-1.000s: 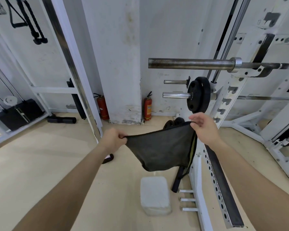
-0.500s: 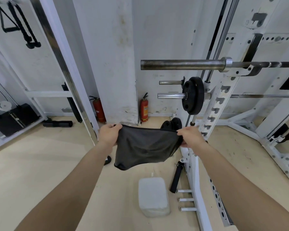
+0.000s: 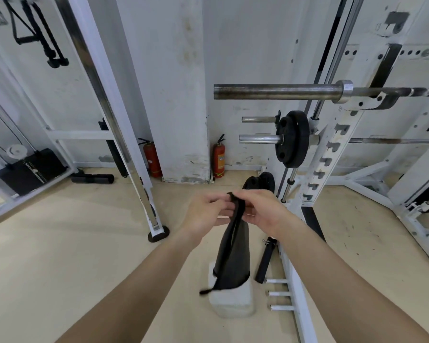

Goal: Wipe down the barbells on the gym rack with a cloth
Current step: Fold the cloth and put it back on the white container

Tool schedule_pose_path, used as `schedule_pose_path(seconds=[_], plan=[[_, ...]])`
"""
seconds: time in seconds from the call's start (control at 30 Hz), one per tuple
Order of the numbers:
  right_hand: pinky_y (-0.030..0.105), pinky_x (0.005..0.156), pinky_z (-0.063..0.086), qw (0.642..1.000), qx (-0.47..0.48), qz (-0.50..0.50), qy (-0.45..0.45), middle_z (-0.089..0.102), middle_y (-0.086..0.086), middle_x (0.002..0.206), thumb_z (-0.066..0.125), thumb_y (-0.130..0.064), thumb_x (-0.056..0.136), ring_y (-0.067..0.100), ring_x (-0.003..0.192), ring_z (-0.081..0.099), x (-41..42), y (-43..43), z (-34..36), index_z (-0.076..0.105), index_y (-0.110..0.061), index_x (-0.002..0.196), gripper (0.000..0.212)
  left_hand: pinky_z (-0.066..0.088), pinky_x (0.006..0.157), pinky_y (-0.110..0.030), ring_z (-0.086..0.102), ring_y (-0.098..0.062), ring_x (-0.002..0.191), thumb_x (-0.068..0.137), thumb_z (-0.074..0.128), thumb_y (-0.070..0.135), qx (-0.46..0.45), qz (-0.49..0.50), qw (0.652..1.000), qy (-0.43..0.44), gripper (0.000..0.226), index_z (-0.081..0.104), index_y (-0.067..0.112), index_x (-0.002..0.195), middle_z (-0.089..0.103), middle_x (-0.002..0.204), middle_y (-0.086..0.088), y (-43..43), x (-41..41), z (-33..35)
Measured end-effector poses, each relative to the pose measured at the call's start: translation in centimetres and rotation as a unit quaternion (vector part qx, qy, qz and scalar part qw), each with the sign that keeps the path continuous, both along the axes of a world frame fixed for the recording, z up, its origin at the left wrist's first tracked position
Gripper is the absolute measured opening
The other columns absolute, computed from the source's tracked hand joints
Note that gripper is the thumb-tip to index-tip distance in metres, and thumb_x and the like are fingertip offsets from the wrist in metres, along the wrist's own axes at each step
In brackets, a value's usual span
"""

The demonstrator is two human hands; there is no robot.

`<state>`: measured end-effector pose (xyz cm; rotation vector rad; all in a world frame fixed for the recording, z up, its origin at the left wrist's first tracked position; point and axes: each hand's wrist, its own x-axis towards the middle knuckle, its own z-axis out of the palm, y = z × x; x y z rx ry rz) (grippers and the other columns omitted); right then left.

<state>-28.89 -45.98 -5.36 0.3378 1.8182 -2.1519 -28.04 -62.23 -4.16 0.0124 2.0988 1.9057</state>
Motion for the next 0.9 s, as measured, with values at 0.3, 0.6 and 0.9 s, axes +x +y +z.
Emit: schedule_pose_path(seconds=[0.3,0.6,0.9], plan=[[0.032,0.084,0.055,0.978,0.117,0.102,0.142,0.069,0.010,0.089,0.077,-0.003,0.082,0.021,0.086,0.066,0.0,2.1,0.1,0.079,-0.018,0.092,0.018,0.050,0.070,-0.031,0.065,-0.010,0.074,0.085,0.068,0.009,-0.126,-0.007,0.984,0.122,0.019,0.068,0.024,0.096,0.075,0.088,0.002,-3.1,-1.1,-2.0],[0.031,0.088,0.056,0.967,0.138,0.171,0.128,0.074,0.011,0.101,0.068,-0.006,0.091,0.022,0.099,0.070,-0.5,3.9,0.0,0.076,-0.013,0.106,0.018,0.051,0.094,-0.042,0.059,-0.013,0.103,0.076,0.081,0.021,-0.177,-0.080,0.970,0.148,0.034,0.066,0.031,0.104,0.064,0.106,0.011,-4.3,-2.9,-6.9],[0.026,0.072,0.054,0.936,0.283,0.201,0.062,0.070,0.008,0.092,0.074,-0.003,0.086,0.014,0.078,0.064,-3.8,7.0,-6.8,0.074,-0.006,0.099,0.014,0.039,0.062,-0.027,0.052,-0.013,0.064,0.078,0.084,0.016,-0.202,-0.187,0.960,0.046,0.030,0.054,0.014,0.078,0.059,0.069,0.002,-3.1,-7.4,-11.0]])
